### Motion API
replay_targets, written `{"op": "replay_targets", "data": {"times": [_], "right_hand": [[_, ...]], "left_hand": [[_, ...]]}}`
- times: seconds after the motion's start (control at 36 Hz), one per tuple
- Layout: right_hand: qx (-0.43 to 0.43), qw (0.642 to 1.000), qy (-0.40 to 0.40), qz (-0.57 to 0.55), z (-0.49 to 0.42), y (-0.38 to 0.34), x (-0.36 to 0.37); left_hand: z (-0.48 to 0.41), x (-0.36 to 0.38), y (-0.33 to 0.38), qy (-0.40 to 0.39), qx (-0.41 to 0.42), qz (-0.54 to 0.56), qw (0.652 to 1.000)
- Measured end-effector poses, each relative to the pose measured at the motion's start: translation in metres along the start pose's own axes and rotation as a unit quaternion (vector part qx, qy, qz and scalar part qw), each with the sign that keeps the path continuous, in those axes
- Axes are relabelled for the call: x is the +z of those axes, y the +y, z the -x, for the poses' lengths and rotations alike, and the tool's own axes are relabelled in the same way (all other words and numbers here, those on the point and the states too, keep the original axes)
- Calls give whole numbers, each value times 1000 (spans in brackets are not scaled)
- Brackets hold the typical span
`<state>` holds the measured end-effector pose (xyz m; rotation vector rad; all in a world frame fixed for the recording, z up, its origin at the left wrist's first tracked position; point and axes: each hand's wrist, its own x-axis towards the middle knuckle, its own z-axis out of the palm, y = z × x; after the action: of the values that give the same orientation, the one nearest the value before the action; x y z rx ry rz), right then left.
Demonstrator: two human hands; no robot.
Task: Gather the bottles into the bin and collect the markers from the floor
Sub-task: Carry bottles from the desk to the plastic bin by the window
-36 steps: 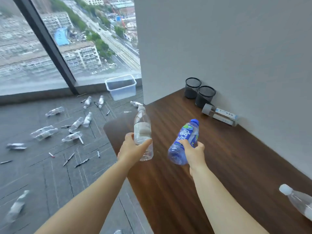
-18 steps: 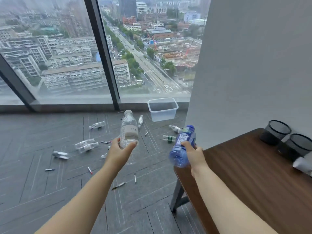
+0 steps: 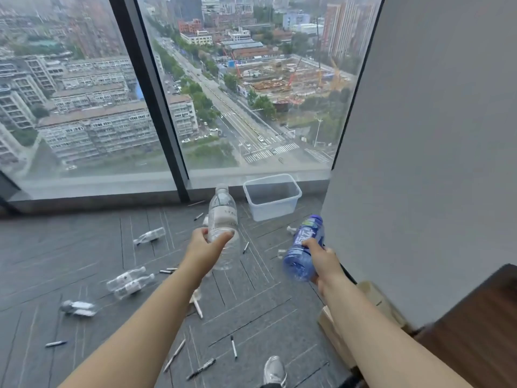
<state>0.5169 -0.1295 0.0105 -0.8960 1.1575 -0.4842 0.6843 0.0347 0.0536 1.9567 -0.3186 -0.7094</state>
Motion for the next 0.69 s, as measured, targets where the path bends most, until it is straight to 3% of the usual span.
{"op": "replay_targets", "data": {"times": [0.42, 0.69], "right_hand": [[38, 999, 23, 30, -205, -122, 58], [78, 994, 71, 12, -319, -166, 93]], "left_hand": [[-249, 58, 102, -29, -77, 38, 996], [-415, 103, 152, -112, -93, 39, 989]]}}
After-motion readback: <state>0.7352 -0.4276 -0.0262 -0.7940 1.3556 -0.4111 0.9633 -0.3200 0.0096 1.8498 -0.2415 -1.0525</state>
